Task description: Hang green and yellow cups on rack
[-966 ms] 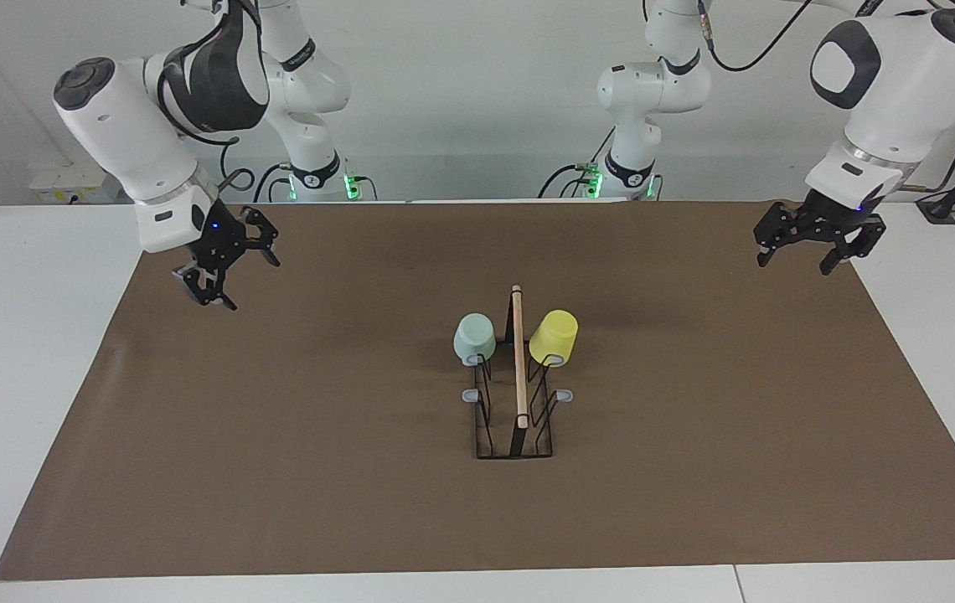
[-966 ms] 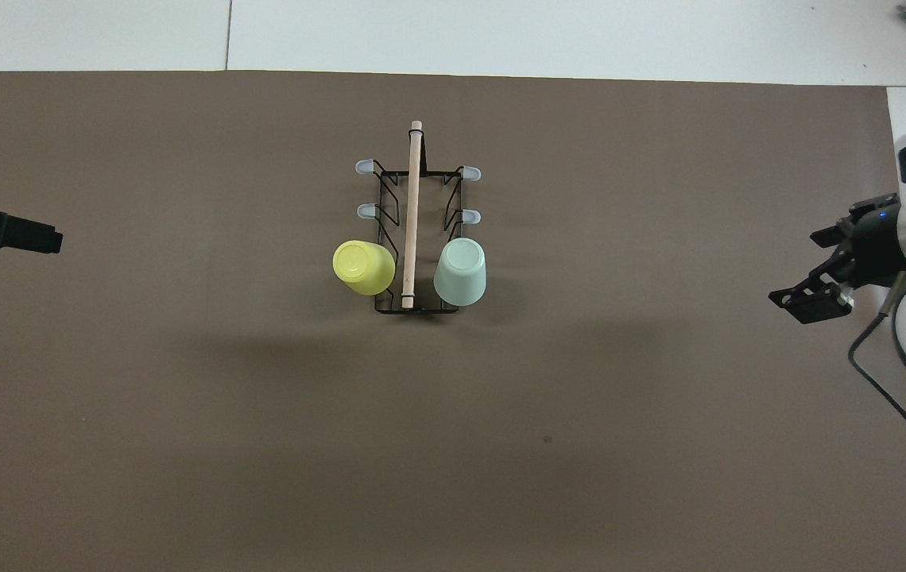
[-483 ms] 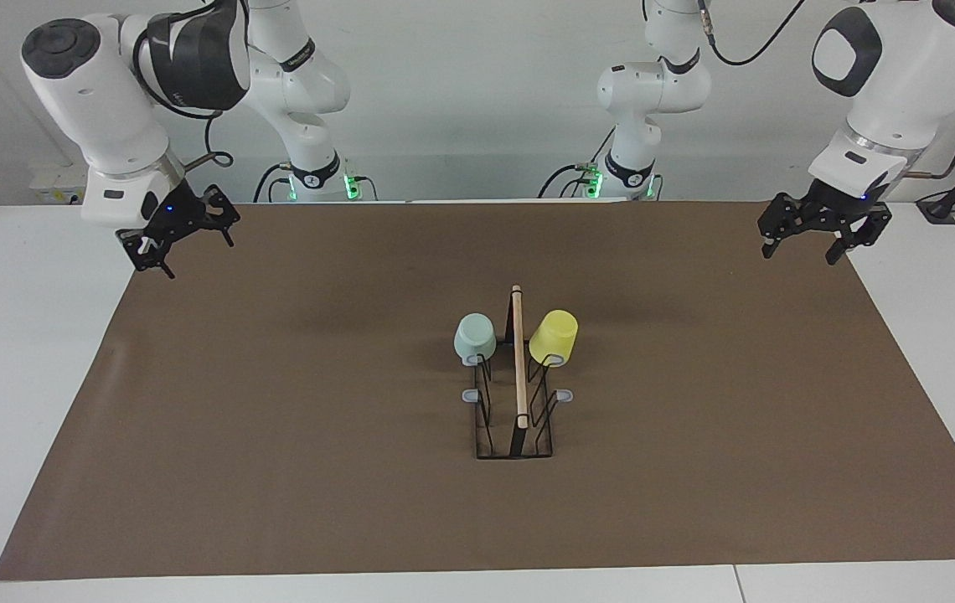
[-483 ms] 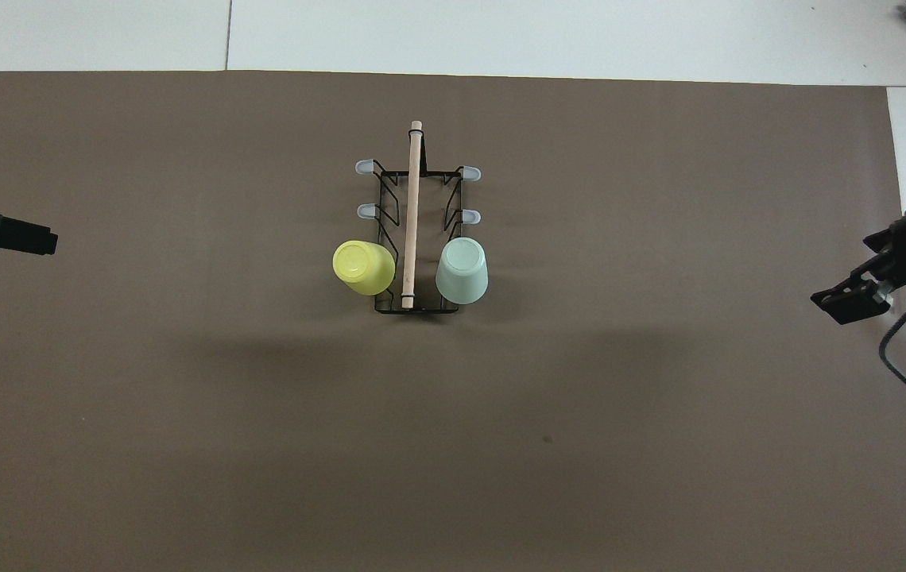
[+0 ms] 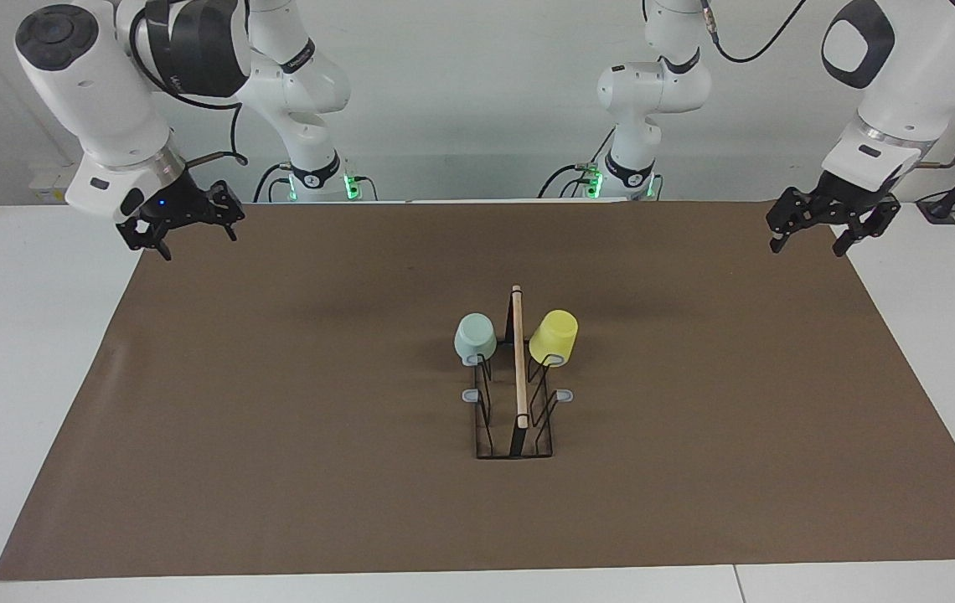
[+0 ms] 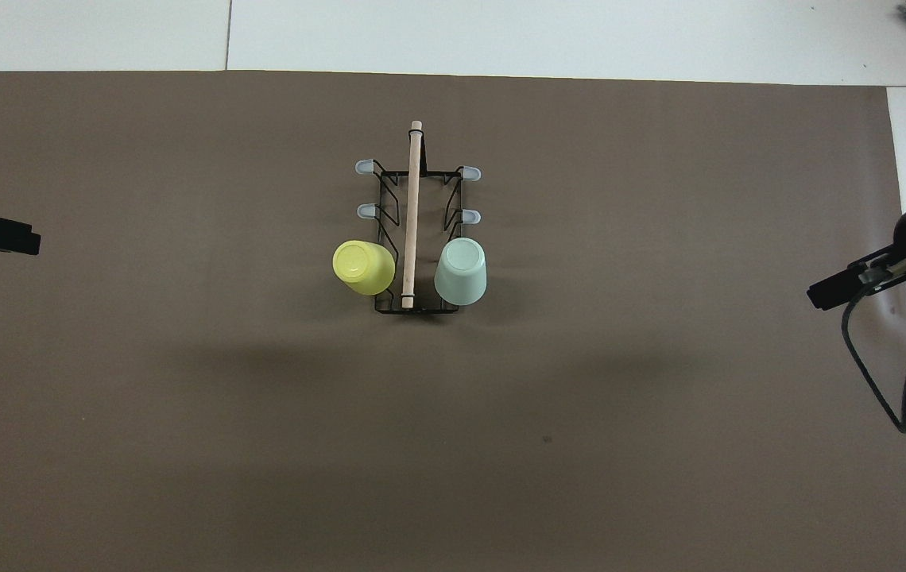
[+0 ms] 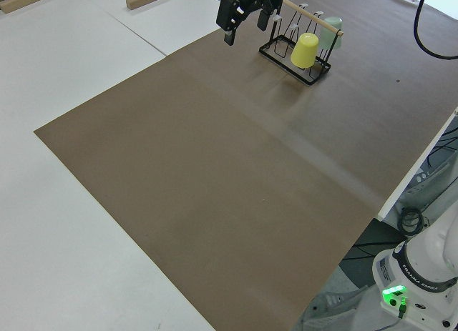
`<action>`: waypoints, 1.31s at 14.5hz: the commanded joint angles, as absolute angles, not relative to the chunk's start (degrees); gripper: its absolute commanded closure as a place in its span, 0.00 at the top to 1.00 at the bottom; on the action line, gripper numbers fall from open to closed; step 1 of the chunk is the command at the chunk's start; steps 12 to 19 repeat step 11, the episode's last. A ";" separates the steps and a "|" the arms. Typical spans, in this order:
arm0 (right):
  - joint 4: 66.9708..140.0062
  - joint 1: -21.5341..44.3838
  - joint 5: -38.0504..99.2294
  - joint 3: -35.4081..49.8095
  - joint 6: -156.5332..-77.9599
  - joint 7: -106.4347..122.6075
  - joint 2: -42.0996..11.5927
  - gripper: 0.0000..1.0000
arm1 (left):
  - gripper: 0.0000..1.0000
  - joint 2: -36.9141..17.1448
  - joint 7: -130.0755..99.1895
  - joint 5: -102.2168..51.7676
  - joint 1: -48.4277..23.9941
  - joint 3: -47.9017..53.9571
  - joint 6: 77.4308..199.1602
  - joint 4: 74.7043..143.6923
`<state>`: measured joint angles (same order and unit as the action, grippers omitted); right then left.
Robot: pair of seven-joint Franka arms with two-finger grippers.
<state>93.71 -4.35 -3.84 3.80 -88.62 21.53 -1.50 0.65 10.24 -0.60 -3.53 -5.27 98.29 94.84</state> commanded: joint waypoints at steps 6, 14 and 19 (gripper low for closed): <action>91.23 -2.37 -6.41 4.31 -86.22 15.21 -2.90 1.00 | 1.00 1.67 7.38 0.00 -4.57 -5.80 95.89 94.92; 91.23 -2.55 -6.68 4.39 -86.13 14.94 -2.99 1.00 | 1.00 1.76 7.73 -0.09 -4.66 -5.98 96.15 95.27; 91.23 -2.55 -6.68 4.39 -86.13 14.94 -2.99 1.00 | 1.00 1.76 7.73 -0.09 -4.66 -5.98 96.15 95.27</action>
